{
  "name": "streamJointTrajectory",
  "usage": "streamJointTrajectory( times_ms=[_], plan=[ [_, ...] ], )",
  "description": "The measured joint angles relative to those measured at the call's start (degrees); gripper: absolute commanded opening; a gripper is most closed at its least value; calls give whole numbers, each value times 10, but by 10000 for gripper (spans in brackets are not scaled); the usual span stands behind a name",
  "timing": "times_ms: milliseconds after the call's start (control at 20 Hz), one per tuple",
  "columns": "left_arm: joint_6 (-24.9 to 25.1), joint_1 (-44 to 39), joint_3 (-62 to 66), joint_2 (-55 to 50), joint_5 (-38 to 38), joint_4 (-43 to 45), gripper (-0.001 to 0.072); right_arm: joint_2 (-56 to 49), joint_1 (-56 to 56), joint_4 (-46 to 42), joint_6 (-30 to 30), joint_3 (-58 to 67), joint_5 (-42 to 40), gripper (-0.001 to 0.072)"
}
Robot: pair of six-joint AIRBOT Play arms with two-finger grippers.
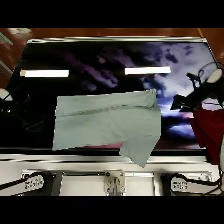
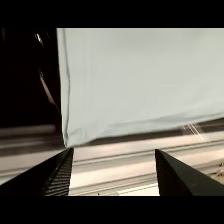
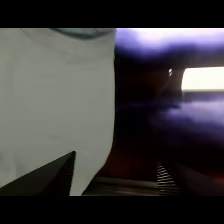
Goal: Fold the shirts.
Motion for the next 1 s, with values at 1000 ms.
streamJointTrajectory(
  times_ms=[1000],
  plan=[
    [95,165,-246,46,156,-69,575,54,-92,122,-55,-122,-67,692]
  ],
)
